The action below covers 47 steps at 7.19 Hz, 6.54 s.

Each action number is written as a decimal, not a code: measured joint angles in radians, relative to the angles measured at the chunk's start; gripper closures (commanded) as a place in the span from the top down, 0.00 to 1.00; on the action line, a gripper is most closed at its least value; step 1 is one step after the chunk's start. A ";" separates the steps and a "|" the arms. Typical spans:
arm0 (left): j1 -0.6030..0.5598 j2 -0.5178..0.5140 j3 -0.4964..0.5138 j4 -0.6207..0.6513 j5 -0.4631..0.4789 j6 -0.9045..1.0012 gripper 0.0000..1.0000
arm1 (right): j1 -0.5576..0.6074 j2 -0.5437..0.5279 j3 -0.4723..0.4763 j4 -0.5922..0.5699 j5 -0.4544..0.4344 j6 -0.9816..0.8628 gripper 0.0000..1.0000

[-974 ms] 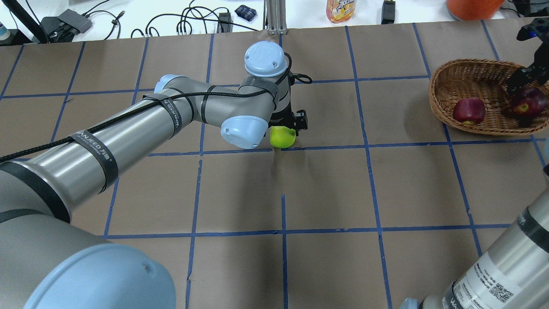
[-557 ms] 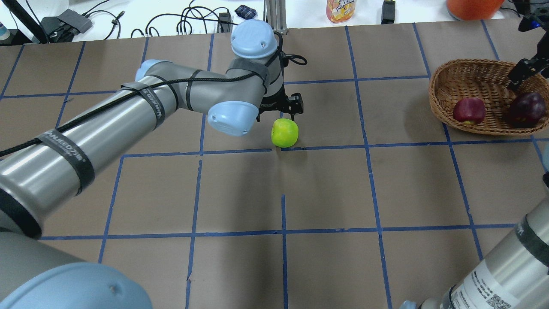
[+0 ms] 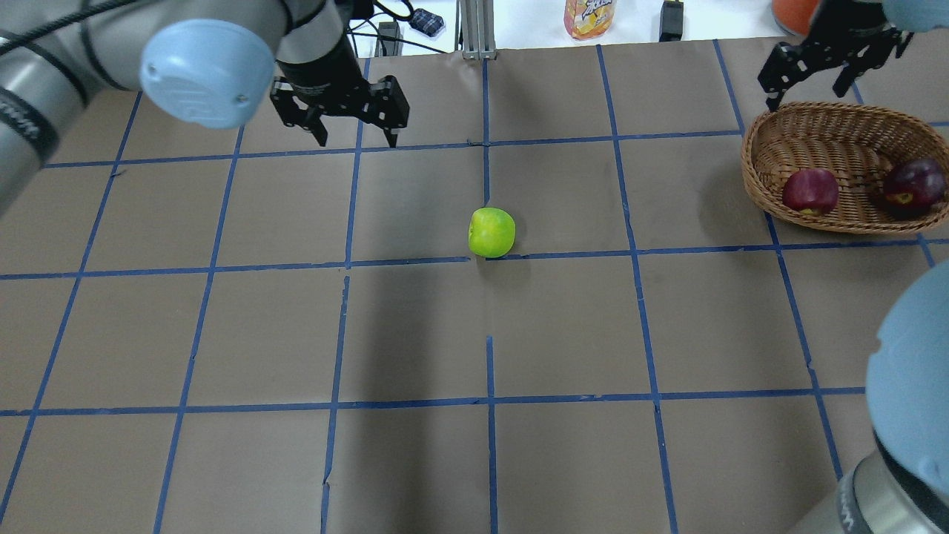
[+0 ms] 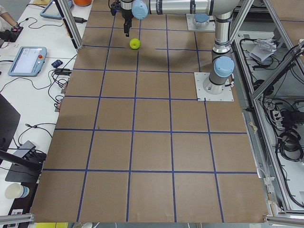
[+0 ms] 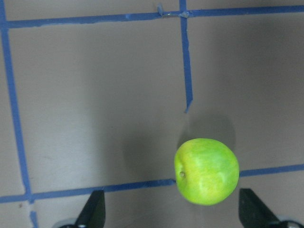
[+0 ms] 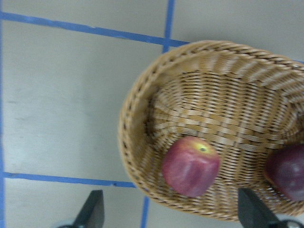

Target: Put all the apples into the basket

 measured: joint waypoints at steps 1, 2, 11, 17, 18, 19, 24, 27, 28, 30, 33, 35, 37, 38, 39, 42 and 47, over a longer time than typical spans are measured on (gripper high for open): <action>0.075 0.068 0.008 -0.061 0.023 0.062 1.00 | 0.083 -0.009 -0.001 0.013 0.045 0.128 1.00; 0.131 0.126 0.009 -0.134 0.037 0.092 1.00 | 0.157 -0.011 -0.001 0.017 0.099 0.240 1.00; 0.163 0.181 -0.029 -0.206 0.042 0.089 1.00 | 0.467 0.220 0.024 -0.174 0.254 0.434 0.92; 0.164 0.180 -0.029 -0.204 0.047 0.095 1.00 | 0.468 0.230 0.087 -0.178 0.272 0.441 1.00; 0.164 0.180 -0.029 -0.204 0.047 0.095 1.00 | 0.468 0.230 0.098 -0.177 0.272 0.441 1.00; 0.164 0.180 -0.029 -0.204 0.047 0.095 1.00 | 0.468 0.230 0.115 -0.177 0.274 0.442 0.76; 0.165 0.181 -0.027 -0.211 0.036 0.082 1.00 | 0.459 0.189 0.123 -0.160 0.270 0.495 0.00; 0.166 0.180 -0.025 -0.214 0.035 0.073 1.00 | 0.247 0.050 0.080 -0.053 0.217 0.427 0.01; 0.166 0.178 -0.024 -0.214 0.036 0.060 1.00 | 0.146 0.024 0.049 -0.013 0.159 0.355 0.01; 0.164 0.178 -0.024 -0.214 0.042 0.044 1.00 | -0.043 0.005 0.011 0.031 0.009 0.104 0.02; 0.163 0.181 -0.026 -0.214 0.039 0.041 1.00 | -0.217 0.084 0.012 -0.105 -0.029 -0.201 0.07; 0.163 0.181 -0.027 -0.214 0.038 0.041 1.00 | -0.272 0.155 0.014 -0.173 -0.024 -0.285 0.98; 0.163 0.182 -0.027 -0.214 0.038 0.041 1.00 | -0.286 0.185 0.015 -0.207 -0.016 -0.298 1.00; 0.162 0.182 -0.027 -0.214 0.038 0.041 1.00 | -0.288 0.184 0.012 -0.214 -0.016 -0.296 1.00; 0.163 0.183 -0.027 -0.214 0.037 0.041 1.00 | -0.289 0.173 0.005 -0.211 -0.019 -0.293 1.00; 0.162 0.182 -0.027 -0.214 0.036 0.041 1.00 | -0.253 0.026 -0.009 -0.027 -0.017 -0.252 1.00; 0.163 0.182 -0.027 -0.214 0.037 0.041 1.00 | 0.057 -0.262 0.003 0.293 0.029 0.126 1.00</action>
